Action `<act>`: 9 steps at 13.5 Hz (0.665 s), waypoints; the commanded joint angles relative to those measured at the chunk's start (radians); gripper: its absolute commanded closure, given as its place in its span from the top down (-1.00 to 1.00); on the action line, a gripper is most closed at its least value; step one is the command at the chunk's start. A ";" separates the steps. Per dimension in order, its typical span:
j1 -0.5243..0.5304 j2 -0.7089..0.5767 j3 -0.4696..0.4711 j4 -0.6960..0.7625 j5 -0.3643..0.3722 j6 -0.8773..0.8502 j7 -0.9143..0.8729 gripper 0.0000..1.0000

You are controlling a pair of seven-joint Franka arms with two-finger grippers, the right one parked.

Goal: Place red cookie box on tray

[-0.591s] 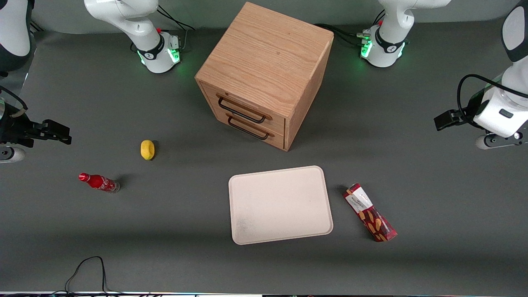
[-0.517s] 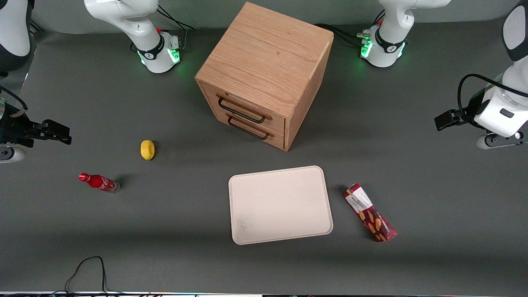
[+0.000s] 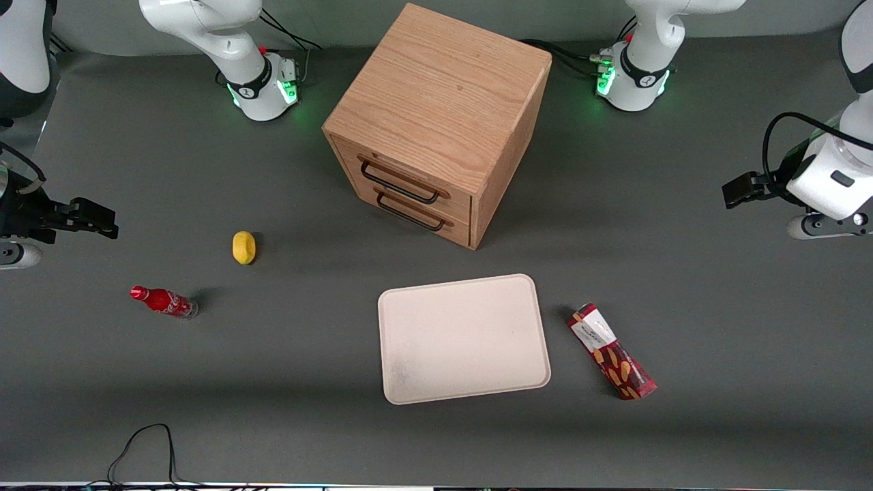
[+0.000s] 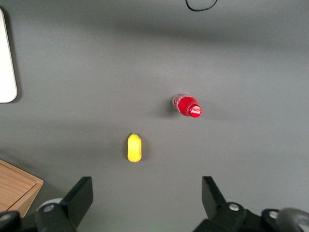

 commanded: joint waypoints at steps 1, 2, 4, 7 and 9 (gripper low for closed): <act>-0.008 0.012 0.001 0.034 0.004 -0.039 -0.017 1.00; -0.007 0.012 0.001 0.035 0.003 -0.051 -0.015 1.00; -0.008 0.012 0.001 0.045 0.003 -0.054 -0.015 1.00; -0.008 0.014 0.001 0.055 0.004 -0.074 -0.012 1.00; -0.010 0.015 0.003 0.060 0.003 -0.074 0.008 1.00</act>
